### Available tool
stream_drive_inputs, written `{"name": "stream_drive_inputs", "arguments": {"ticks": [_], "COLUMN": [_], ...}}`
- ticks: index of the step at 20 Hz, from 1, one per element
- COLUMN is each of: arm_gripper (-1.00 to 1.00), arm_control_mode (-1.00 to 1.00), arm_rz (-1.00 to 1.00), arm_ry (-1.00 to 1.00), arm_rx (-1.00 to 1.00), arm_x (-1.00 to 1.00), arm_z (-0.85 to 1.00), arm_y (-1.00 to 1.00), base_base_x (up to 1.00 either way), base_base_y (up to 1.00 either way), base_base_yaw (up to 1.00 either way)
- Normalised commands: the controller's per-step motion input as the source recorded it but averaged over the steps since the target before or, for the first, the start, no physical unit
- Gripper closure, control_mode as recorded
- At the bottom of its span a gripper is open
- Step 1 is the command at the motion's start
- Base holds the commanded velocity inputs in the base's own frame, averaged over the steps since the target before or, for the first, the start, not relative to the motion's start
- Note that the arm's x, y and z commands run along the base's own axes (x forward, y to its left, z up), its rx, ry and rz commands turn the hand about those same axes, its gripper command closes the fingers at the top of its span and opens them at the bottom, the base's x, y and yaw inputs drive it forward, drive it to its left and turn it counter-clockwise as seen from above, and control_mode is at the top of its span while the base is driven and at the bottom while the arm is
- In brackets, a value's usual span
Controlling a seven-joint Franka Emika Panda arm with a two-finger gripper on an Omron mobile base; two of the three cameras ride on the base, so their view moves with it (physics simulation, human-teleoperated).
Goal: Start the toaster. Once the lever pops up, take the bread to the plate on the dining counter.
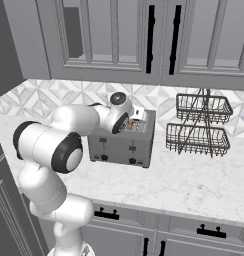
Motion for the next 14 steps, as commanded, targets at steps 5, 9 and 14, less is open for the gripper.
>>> {"name": "stream_drive_inputs", "arguments": {"ticks": [5,9,14], "arm_gripper": [1.0,1.0,1.0], "arm_control_mode": [-1.0,-1.0,-1.0], "arm_rz": [0.0,0.0,0.0], "arm_ry": [-0.09,-0.22,-0.31], "arm_rx": [0.02,0.01,0.05], "arm_x": [0.0,0.0,0.0], "arm_z": [0.25,0.51,0.61], "arm_y": [-0.06,-0.02,-0.14], "base_base_x": [0.0,0.0,0.0], "base_base_y": [0.0,0.0,0.0], "base_base_yaw": [0.0,0.0,0.0]}}
